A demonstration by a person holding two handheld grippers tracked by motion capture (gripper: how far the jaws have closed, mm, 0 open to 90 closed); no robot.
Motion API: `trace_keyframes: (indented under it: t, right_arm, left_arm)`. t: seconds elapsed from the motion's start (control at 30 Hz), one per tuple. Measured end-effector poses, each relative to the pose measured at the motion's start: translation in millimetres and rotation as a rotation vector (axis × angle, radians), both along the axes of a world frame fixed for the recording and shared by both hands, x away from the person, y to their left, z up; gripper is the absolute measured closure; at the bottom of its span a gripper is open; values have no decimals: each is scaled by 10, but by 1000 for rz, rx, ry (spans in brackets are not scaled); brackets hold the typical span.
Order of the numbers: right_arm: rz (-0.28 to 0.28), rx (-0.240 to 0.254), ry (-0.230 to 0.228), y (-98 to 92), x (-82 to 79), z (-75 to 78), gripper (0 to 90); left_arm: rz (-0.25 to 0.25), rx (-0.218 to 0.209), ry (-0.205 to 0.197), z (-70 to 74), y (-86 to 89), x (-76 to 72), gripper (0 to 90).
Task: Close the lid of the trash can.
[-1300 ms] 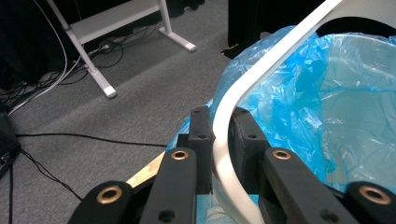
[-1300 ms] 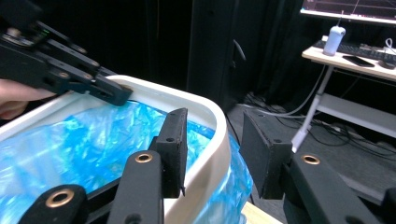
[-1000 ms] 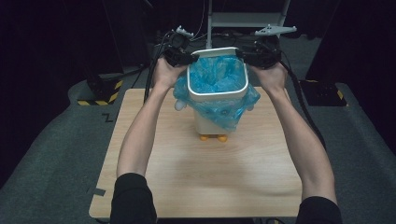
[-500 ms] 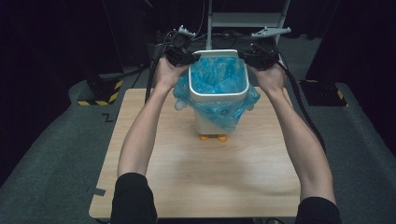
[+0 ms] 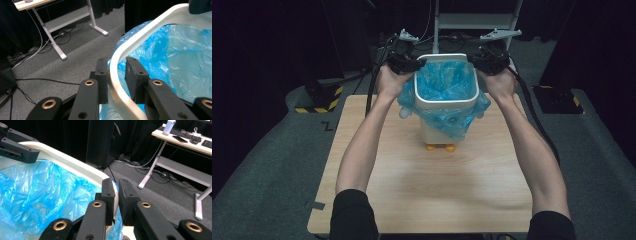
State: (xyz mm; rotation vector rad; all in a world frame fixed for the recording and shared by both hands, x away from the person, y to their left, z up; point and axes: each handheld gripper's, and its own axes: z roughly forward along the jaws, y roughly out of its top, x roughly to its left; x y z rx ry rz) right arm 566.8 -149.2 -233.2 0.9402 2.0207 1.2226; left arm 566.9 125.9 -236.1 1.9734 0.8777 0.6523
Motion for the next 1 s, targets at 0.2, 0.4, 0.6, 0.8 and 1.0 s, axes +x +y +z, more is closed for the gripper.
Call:
trace_keyframes:
  t: [0.2, 0.4, 0.6, 0.8, 1.0]
  right_arm:
    - [3, -3, -10, -1, -15, -7, 827]
    - [-1, -6, -14, 12, -29, -13, 825]
    - [-2, -9, -18, 18, -30, -14, 825]
    - [3, -6, -18, 11, -47, -26, 773]
    - [-2, -20, -18, 27, -54, -59, 778]
  left_arm:
    - [24, -21, -18, -40, 3, -50, 718]
    - [46, -42, -23, -73, 10, -96, 697]
    - [72, -36, -44, -95, -8, -131, 707]
    - [97, -14, -61, -93, -43, -138, 744]
    - [119, 2, -60, -78, -94, -136, 758]
